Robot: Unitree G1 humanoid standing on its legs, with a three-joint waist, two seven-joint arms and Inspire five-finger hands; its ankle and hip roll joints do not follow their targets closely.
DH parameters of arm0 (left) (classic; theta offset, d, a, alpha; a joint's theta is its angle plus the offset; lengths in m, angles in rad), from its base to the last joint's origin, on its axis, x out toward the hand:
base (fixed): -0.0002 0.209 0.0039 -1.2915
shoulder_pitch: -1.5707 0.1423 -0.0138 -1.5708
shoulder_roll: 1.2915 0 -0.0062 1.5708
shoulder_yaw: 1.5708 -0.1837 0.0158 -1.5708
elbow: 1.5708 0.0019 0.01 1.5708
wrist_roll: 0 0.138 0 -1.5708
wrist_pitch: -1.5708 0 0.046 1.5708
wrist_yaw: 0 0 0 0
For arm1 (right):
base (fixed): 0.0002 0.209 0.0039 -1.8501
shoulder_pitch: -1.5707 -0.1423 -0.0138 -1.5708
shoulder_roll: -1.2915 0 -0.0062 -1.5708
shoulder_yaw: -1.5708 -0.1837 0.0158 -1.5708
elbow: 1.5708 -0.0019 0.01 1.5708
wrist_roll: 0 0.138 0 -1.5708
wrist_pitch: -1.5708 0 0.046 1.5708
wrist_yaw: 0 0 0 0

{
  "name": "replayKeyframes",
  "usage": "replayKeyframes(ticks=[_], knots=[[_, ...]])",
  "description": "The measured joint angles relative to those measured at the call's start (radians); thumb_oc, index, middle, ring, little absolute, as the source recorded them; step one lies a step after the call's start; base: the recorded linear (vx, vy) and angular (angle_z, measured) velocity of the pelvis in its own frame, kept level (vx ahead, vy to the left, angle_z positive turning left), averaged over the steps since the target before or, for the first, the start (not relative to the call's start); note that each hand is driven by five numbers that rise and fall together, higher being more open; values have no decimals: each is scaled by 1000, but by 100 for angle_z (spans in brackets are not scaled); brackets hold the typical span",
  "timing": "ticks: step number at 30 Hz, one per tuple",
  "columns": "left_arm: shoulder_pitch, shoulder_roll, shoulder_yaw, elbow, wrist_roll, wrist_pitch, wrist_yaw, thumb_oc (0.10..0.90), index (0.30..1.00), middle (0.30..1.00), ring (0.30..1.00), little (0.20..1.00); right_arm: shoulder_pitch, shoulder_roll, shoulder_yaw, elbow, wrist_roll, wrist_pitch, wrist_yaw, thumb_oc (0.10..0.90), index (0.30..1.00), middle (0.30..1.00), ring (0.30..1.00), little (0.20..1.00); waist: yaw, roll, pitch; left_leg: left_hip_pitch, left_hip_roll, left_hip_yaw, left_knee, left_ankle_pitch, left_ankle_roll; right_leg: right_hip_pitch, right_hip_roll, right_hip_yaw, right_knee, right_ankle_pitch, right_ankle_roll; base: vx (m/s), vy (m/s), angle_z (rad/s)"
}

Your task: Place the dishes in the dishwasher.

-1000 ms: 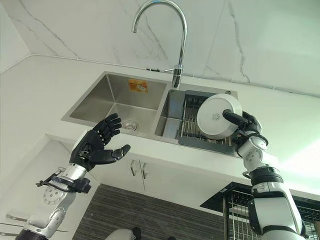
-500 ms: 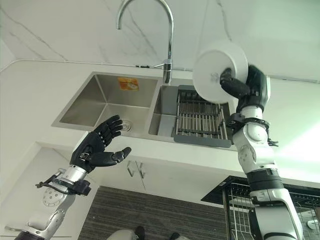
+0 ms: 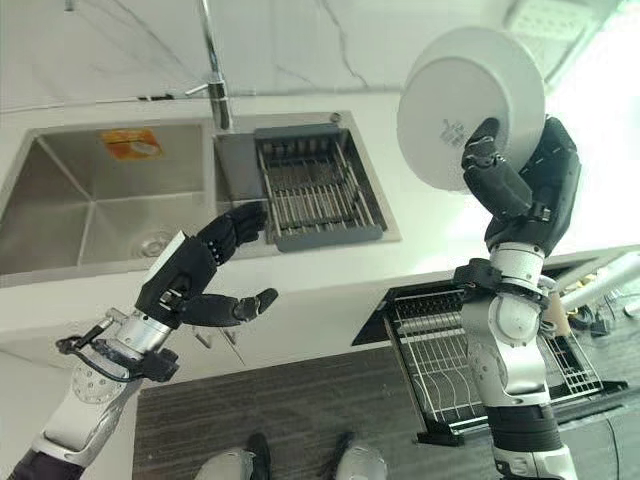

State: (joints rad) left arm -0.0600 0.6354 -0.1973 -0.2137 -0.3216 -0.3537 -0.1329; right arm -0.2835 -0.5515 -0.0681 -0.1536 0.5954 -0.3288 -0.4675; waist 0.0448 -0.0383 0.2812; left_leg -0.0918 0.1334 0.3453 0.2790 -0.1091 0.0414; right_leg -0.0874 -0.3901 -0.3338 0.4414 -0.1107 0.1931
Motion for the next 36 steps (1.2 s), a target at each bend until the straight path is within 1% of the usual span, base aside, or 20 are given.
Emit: replayKeyframes(ticks=[1,2,3,4,5,6,7,9,13,14,15,19,21,22,25,27,29,31,33,36], knots=[[-29,20,-5,0,16,-3,8,800,900,900,900,900,-6,15,0,0,-25,-45,-13,400,300,300,300,300,20,-1,0,-11,21,5,7,10,-17,36,-26,21,-47,19,16,-184,-315,-39],[-50,39,-7,0,17,-3,12,800,900,900,900,900,-15,26,1,-2,-47,-68,-16,400,300,300,300,300,24,-7,-1,-25,37,3,16,22,-36,79,-41,24,-114,88,2,-170,-329,-44],[-70,68,-4,1,17,-6,13,800,900,900,900,900,-37,48,5,-2,-65,-88,-23,400,300,300,300,300,31,-24,1,-36,47,6,23,37,-74,100,-42,23,-160,191,-2,-135,-346,-58],[-66,73,-3,0,17,-6,12,800,900,900,900,900,-61,55,12,-1,-69,-91,-24,400,300,300,300,300,42,-9,0,-41,87,-5,21,56,-107,93,0,12,-188,145,29,-114,-372,-78],[-65,73,-6,-2,21,-6,10,800,900,900,900,900,-78,54,14,0,-71,-91,-25,400,300,300,300,300,35,4,-2,-43,113,-27,13,70,-141,87,28,-5,-203,107,26,-106,-470,-118],[-50,55,4,-13,21,-5,7,800,900,900,900,900,-90,39,9,-1,-72,-91,-35,400,300,300,300,300,21,22,-2,-42,171,-6,8,93,-179,55,70,-53,-193,65,-3,-79,-458,-100],[4,24,15,-40,21,-3,-6,800,900,900,900,900,-77,0,-5,-1,-62,-88,-44,400,300,300,300,300,-23,42,-6,-18,204,-3,-30,124,-200,40,106,-41,-172,49,-26,-57,-389,-91],[52,-37,15,-57,33,-1,-29,800,900,900,900,900,-73,-13,-59,-11,-35,-89,-43,400,300,300,300,300,-51,70,-20,12,220,17,-70,142,-213,13,128,-15,-140,22,-46,-35,-240,-42],[83,-63,15,-60,58,-2,-33,800,900,900,900,900,-63,-22,-95,-56,8,-88,-35,400,300,300,300,300,-69,123,-55,15,236,32,-97,173,-219,-49,143,12,-72,-7,-66,-46,-165,-21],[102,-63,10,-58,63,-1,-35,800,900,900,900,900,-34,-27,-94,-80,21,-87,-23,400,300,300,300,300,-69,148,-71,13,241,38,-106,180,-215,-66,148,21,-58,-11,-69,-77,-92,-21],[108,-63,6,-47,65,-5,-37,800,900,900,900,900,-4,-28,-94,-84,47,-78,-4,400,300,300,300,300,-70,155,-79,9,243,39,-107,192,-214,-74,149,21,-51,-11,-70,-87,-68,-12],[173,-64,0,48,98,-3,-62,800,900,900,900,900,151,-12,-83,-82,143,12,106,400,300,300,300,300,-69,154,-80,7,242,43,-114,193,-215,-88,144,25,-43,-18,-76,-20,37,-1],[234,-67,-3,105,98,-1,-77,800,900,900,900,900,235,12,-79,-82,163,54,158,400,300,300,300,300,-71,151,-83,9,229,43,-125,189,-210,-89,134,28,-40,-24,-66,9,74,1],[305,-66,-1,179,98,3,-80,800,900,900,900,900,294,46,-75,-70,163,125,198,400,300,300,300,300,-70,139,-87,7,222,53,-128,189,-210,-100,128,37,-42,-12,-70,20,100,-5],[381,-65,-4,301,98,15,-103,800,900,900,900,900,361,68,-67,-27,157,208,216,400,300,300,300,300,-73,113,-101,11,210,64,-129,186,-206,-95,121,48,-61,0,-60,43,103,-7],[395,-68,-36,395,91,59,-115,800,900,900,900,900,376,124,-62,-5,143,247,189,400,300,300,300,300,-78,97,-107,15,203,68,-129,185,-206,-78,120,47,-98,24,-53,40,89,-3],[377,-80,-78,459,91,83,-115,800,900,900,900,900,374,131,-49,2,97,259,156,400,300,300,300,300,-78,93,-109,28,196,75,-130,180,-204,-62,115,49,-115,31,-49,31,64,-4],[352,-90,-126,523,92,137,-119,800,900,900,900,900,366,130,-18,11,-60,281,98,400,300,300,300,300,-89,84,-117,32,194,79,-128,168,-201,-51,113,50,-132,40,-44,27,61,-2],[353,-96,-138,534,89,168,-120,800,900,900,900,900,365,95,4,11,-182,305,73,400,300,300,300,300,-93,76,-122,33,192,83,-126,165,-198,-47,112,51,-141,44,-38,19,52,-3],[346,-170,-117,621,49,222,-120,800,900,900,900,900,362,59,28,30,-355,325,41,400,300,300,300,300,-92,69,-131,33,188,85,-123,161,-196,-44,108,53,-145,46,-37,3,10,-1]])
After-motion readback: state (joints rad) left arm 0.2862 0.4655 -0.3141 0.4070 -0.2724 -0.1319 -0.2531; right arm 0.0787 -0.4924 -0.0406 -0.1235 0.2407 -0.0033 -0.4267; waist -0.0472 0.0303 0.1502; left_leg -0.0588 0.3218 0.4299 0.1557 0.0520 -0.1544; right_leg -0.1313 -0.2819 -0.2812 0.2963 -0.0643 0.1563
